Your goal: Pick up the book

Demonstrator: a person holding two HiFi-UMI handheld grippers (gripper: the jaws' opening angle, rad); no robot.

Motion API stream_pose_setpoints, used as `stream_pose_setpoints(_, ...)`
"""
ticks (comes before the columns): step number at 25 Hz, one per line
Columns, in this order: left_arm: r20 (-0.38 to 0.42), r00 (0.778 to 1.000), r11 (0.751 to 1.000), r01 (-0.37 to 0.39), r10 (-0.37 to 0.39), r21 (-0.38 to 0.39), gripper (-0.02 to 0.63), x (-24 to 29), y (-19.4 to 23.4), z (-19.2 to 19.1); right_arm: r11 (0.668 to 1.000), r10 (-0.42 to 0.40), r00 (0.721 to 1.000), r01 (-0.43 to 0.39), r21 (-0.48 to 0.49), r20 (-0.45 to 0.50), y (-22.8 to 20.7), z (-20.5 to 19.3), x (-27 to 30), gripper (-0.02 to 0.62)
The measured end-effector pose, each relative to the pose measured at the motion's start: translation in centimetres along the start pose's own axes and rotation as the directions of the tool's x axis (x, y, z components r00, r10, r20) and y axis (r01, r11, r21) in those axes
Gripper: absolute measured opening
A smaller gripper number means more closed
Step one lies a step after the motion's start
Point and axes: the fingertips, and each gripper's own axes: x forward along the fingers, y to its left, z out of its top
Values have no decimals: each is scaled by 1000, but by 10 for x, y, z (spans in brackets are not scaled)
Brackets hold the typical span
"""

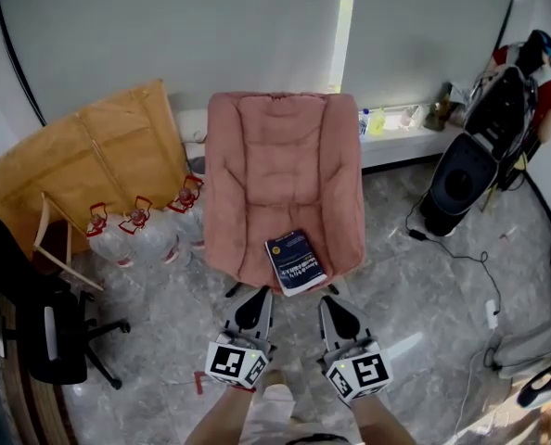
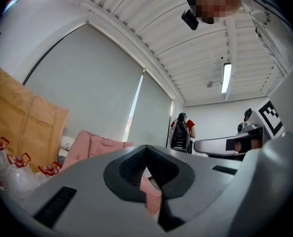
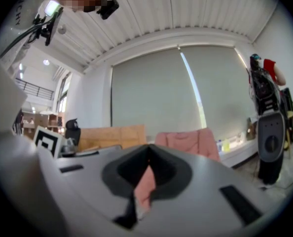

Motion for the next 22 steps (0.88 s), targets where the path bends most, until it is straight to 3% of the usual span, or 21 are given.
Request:
stream_pose_setpoints(9, -15, 999, 999, 45, -46, -11, 9, 32, 20, -11, 1000, -16, 1000, 16, -1, 22, -19, -1, 34, 12)
stream_pose_setpoints(22, -54, 998, 999, 34, -36, -33, 9, 74, 39, -77, 997, -10, 1000, 12, 71, -25, -57, -62, 75, 12)
